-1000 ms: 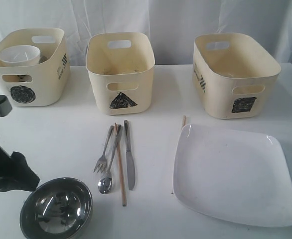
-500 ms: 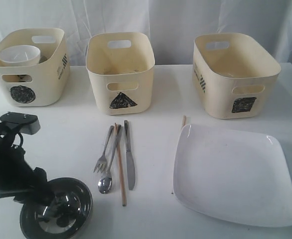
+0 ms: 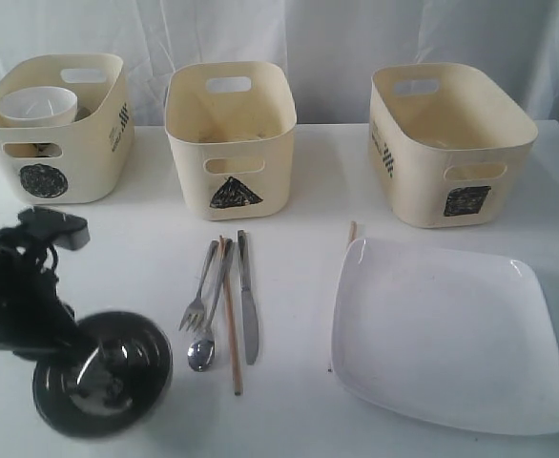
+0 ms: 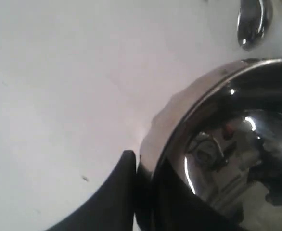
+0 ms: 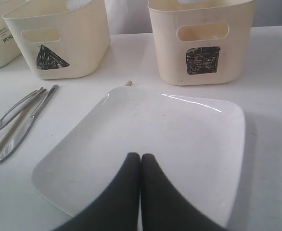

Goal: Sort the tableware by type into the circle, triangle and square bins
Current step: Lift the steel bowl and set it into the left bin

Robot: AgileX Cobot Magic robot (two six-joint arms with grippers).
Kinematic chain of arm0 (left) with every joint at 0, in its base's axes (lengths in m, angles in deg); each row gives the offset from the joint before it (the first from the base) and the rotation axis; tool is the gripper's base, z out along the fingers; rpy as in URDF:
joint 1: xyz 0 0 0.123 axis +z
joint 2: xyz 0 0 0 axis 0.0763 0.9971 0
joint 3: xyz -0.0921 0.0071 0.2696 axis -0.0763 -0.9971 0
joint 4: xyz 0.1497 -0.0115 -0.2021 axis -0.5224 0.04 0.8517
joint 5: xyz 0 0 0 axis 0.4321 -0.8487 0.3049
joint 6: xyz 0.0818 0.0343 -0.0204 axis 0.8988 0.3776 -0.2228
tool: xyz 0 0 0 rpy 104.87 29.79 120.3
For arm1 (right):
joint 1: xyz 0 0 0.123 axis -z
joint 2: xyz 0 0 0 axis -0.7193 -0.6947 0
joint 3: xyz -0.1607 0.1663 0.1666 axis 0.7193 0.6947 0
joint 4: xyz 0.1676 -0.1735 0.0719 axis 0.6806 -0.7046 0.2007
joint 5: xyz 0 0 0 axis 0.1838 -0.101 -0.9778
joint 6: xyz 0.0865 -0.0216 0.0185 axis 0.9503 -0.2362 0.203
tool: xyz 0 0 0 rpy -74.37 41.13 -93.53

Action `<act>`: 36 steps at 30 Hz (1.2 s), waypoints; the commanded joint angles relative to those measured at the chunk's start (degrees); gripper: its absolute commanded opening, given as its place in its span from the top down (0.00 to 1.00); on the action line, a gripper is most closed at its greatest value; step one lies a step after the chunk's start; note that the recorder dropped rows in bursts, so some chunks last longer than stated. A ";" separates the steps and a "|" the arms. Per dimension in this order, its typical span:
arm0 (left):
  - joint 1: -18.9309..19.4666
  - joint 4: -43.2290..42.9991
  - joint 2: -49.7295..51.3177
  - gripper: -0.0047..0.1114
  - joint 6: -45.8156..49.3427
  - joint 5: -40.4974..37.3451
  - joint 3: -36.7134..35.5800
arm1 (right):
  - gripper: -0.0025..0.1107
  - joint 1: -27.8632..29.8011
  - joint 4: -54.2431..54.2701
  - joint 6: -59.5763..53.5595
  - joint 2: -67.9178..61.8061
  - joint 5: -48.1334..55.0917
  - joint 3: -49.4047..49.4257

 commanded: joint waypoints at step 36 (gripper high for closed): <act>19.51 -25.67 38.75 0.66 -22.20 20.93 68.82 | 0.98 0.45 -0.05 -0.64 0.35 -0.42 0.02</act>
